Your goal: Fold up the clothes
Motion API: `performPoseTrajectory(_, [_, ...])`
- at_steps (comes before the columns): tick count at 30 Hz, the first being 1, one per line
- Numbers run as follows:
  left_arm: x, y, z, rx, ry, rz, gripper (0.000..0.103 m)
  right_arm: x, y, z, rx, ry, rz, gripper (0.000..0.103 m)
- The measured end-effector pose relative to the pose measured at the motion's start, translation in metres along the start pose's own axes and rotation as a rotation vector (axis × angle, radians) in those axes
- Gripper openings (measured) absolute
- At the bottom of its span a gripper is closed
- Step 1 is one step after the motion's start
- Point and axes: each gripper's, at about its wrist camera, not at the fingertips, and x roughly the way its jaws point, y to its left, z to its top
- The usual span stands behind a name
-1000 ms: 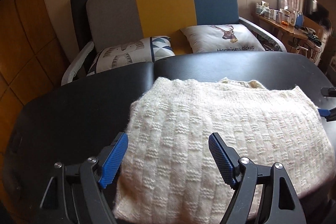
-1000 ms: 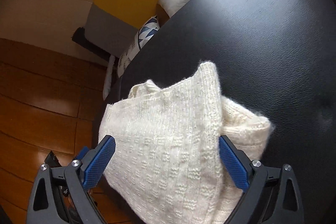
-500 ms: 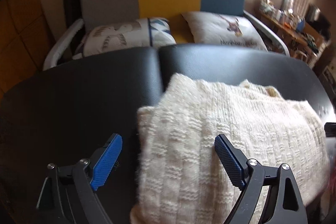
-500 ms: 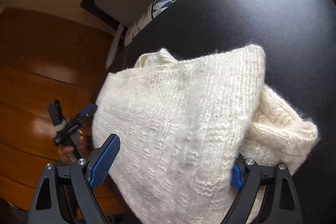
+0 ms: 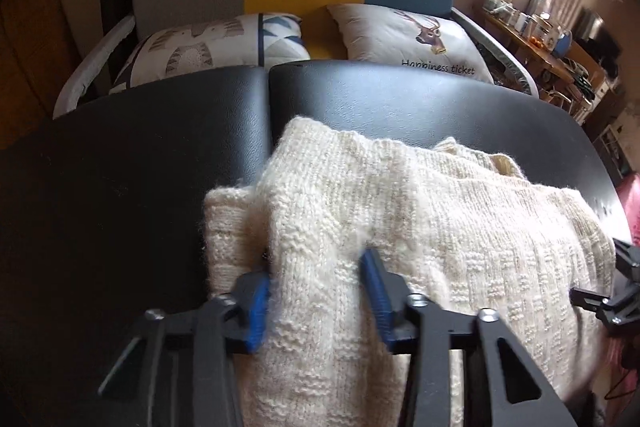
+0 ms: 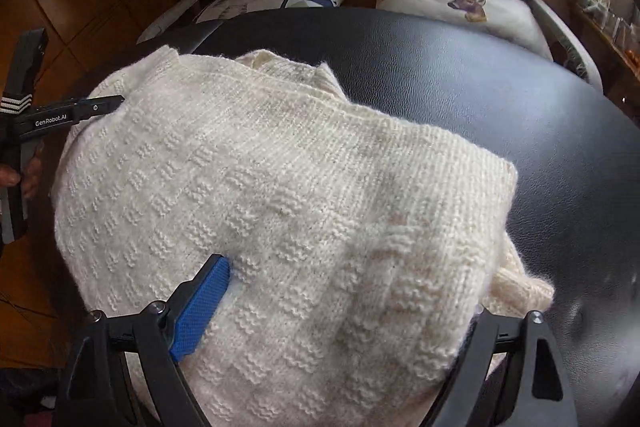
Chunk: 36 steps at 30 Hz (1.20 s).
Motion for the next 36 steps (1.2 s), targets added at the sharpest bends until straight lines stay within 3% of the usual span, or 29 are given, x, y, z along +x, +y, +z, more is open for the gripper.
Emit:
performPoseTrajectory(1, [-0.002, -0.004, -0.001, 0.017, -0.014, 0.014, 0.017, -0.005, 0.004, -0.001, -0.02, -0.028, -0.016, 0.07])
performPoseTrajectory(3, [-0.007, -0.008, -0.004, 0.035, -0.043, 0.031, 0.015, -0.01, 0.01, -0.003, -0.041, -0.064, -0.043, 0.058])
performPoseTrajectory(5, [-0.013, -0.006, -0.006, 0.019, -0.072, 0.035, 0.013, -0.016, 0.007, -0.004, -0.03, -0.091, -0.065, 0.031])
performPoseTrajectory(8, [-0.033, 0.002, -0.01, -0.045, -0.143, -0.004, 0.012, -0.033, -0.001, -0.007, 0.003, -0.144, -0.054, 0.019])
performPoseTrajectory(12, [-0.081, 0.012, -0.03, -0.089, -0.256, -0.118, 0.012, -0.064, -0.003, -0.019, -0.012, -0.196, 0.073, 0.018])
performPoseTrajectory(16, [-0.126, 0.023, -0.073, -0.127, -0.326, -0.219, 0.012, -0.102, 0.003, -0.049, -0.056, -0.198, 0.245, 0.018])
performPoseTrajectory(20, [-0.148, 0.034, -0.13, -0.15, -0.317, -0.252, 0.013, -0.104, 0.021, -0.098, -0.188, 0.028, 0.365, 0.018])
performPoseTrajectory(23, [-0.148, 0.049, -0.172, -0.206, -0.251, -0.229, 0.013, -0.082, 0.02, -0.135, -0.228, 0.257, 0.313, 0.018])
performPoseTrajectory(25, [-0.143, 0.062, -0.198, -0.256, -0.19, -0.192, 0.014, -0.074, 0.008, -0.149, -0.195, 0.333, 0.277, 0.018])
performPoseTrajectory(27, [-0.139, 0.075, -0.219, -0.304, -0.133, -0.16, 0.016, -0.079, -0.014, -0.143, -0.083, 0.305, 0.278, 0.019])
performPoseTrajectory(30, [-0.146, 0.098, -0.236, -0.41, -0.116, -0.149, 0.028, -0.097, -0.038, -0.112, 0.048, 0.164, 0.272, 0.029])
performPoseTrajectory(33, [-0.164, 0.119, -0.247, -0.52, -0.168, -0.126, 0.033, -0.101, -0.046, -0.075, 0.1, 0.053, 0.228, 0.034])
performPoseTrajectory(36, [-0.182, 0.123, -0.224, -0.51, -0.273, -0.077, 0.038, -0.078, -0.049, -0.044, 0.143, 0.07, 0.12, 0.036])
